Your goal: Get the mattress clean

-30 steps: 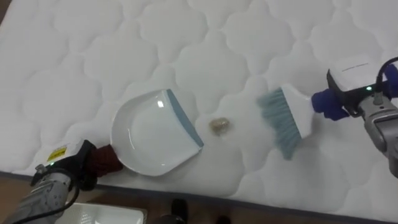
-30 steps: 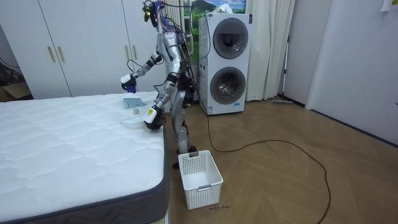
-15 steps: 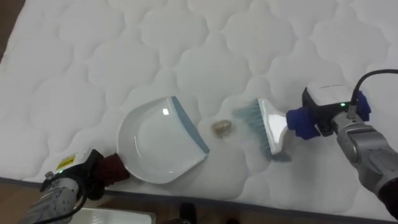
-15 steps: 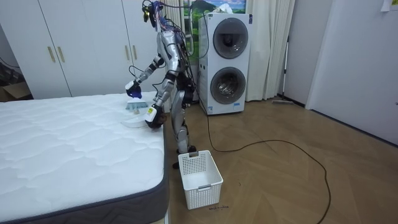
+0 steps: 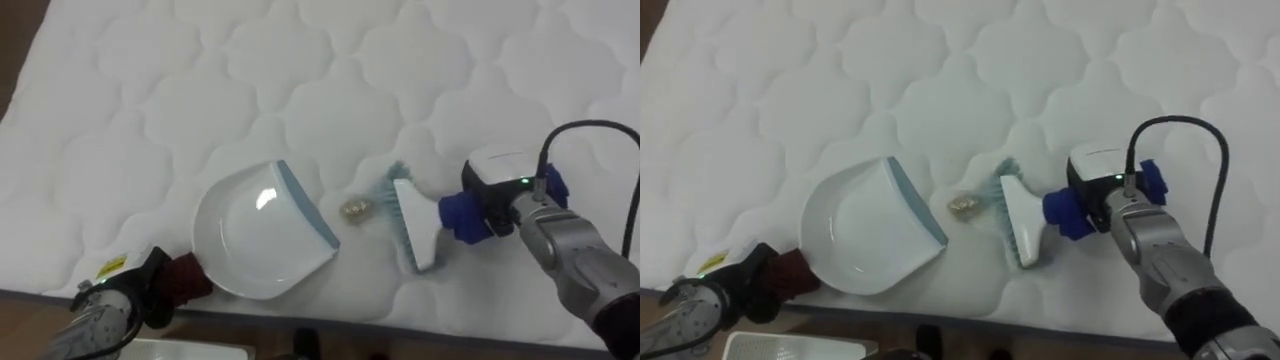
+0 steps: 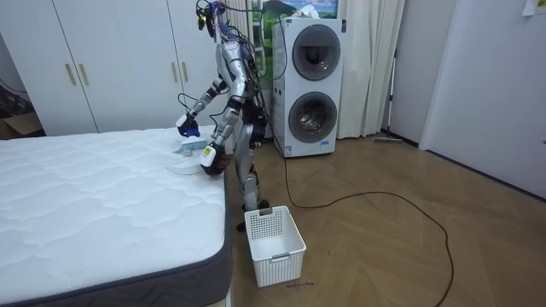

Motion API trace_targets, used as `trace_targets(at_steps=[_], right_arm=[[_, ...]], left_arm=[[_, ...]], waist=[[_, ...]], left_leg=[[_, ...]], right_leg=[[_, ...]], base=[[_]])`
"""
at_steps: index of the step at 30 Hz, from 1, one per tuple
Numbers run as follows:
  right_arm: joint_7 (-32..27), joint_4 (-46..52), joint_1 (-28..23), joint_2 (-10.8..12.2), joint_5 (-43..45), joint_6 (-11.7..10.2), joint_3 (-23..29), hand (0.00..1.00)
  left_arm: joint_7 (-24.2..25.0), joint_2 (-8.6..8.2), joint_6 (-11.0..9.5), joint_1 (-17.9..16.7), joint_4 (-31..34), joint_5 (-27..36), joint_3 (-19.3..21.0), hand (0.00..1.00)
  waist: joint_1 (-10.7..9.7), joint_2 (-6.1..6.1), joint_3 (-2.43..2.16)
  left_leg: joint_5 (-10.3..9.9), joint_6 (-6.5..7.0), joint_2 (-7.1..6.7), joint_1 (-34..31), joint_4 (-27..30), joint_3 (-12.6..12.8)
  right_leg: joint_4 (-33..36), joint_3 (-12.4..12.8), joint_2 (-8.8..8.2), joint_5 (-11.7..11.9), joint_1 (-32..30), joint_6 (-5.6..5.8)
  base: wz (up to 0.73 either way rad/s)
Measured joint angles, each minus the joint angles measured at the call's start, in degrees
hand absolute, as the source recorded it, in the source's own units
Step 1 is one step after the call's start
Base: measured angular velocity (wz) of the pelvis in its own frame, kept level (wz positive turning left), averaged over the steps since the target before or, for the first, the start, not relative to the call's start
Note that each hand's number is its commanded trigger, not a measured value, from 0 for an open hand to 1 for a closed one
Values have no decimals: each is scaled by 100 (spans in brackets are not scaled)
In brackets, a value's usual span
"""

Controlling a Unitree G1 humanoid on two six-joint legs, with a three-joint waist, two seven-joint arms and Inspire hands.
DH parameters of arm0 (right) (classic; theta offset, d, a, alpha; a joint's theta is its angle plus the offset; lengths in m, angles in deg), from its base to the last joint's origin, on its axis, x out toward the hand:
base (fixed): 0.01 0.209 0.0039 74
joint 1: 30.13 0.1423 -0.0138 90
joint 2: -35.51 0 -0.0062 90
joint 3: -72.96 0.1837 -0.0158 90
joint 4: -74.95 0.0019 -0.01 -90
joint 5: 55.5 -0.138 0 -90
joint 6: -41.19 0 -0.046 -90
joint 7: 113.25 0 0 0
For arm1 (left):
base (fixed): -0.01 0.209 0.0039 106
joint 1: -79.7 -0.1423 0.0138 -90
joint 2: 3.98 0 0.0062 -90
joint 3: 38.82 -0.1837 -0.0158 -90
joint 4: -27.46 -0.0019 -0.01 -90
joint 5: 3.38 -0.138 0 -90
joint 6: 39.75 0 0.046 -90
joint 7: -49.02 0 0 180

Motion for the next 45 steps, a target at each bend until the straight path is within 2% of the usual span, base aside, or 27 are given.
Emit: trace_targets(at_steps=[7, 14, 26, 31, 39, 45], right_arm=[[246, 0, 2, 169, -104, -3, -181, 100], [504, 1, 2, 498, -174, -3, -270, 100], [681, 57, 15, 581, -243, -7, -327, 100], [830, 61, 43, 601, -719, -10, -329, 100], [1153, 64, 49, 784, -1630, -11, -327, 100], [1252, 65, 55, 1142, -2442, -93, -325, 100]], left_arm=[[16, -3, -6, 15, -8, 7, -26, 100], [12, -38, -13, -18, -13, 4, -61, 100], [7, -174, -15, -6, -191, 9, -60, 100], [-21, -181, -53, -25, -243, 8, -60, 100], [-179, -256, -50, -64, -354, 19, -78, 100], [-274, -297, -51, -86, -379, 2, -93, 100]], waist=[[12, 1, 1], [21, 18, 11], [35, 64, 35], [48, 75, 41], [28, 110, 62], [41, 152, 71]], left_leg=[[0, 0, -2, 3, -14, 1], [0, 0, -1, 27, -20, 17], [0, 0, 6, 43, -37, 66], [0, 0, 8, 48, -55, 93], [0, 0, -6, 35, -72, 122], [1, 1, 0, 43, -70, 127]], right_leg=[[0, -10, -4, 0, 4, 0], [-3, -26, -4, 0, 19, 0], [4, -2, -6, 0, 6, 1], [14, -4, -13, -1, -13, 0], [58, 5, -36, -1, -70, 1], [62, -8, -35, -1, -68, 1]], base=[[0], [0], [-1], [-1], [-2], [0]])
